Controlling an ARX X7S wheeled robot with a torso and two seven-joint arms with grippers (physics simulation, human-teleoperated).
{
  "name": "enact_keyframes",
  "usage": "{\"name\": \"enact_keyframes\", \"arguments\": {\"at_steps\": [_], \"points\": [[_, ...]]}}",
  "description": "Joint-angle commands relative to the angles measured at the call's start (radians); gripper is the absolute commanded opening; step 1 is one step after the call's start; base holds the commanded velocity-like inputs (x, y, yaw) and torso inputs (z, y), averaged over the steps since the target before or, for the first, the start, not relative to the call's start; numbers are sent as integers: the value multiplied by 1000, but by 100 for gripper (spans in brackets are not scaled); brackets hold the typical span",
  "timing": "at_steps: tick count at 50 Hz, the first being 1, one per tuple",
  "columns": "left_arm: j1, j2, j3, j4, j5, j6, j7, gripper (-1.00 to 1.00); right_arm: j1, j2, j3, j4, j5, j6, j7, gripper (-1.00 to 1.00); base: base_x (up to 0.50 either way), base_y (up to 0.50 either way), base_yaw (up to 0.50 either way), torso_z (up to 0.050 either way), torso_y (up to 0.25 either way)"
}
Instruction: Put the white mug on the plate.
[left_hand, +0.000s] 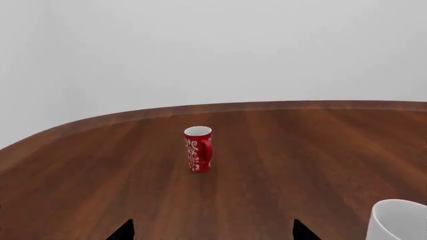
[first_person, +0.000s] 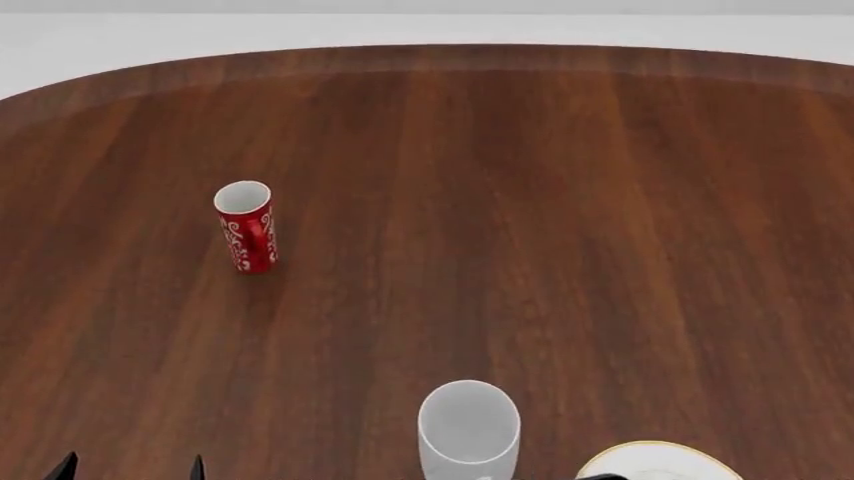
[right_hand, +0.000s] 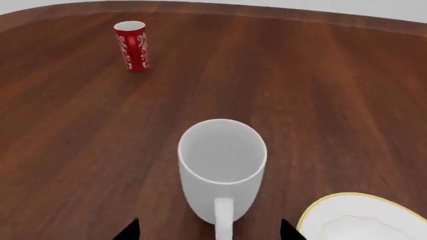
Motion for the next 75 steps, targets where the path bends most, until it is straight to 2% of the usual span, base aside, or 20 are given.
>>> {"name": "enact_keyframes", "arguments": {"at_steps": [1,34,75], "points": [[1,-6,6,8,-7,-6,-6,100,11,-8,0,60,4,-18,-1,100,0,0,0,0,0],[3,-19,21,6,-21,6,-22,100,136,-49,-30,431,-25,-179,-57,100,0,0,0,0,0],[9,-39,39,26,-38,10,-50,100,273,-96,-73,742,-39,-300,-112,100,0,0,0,0,0]]}}
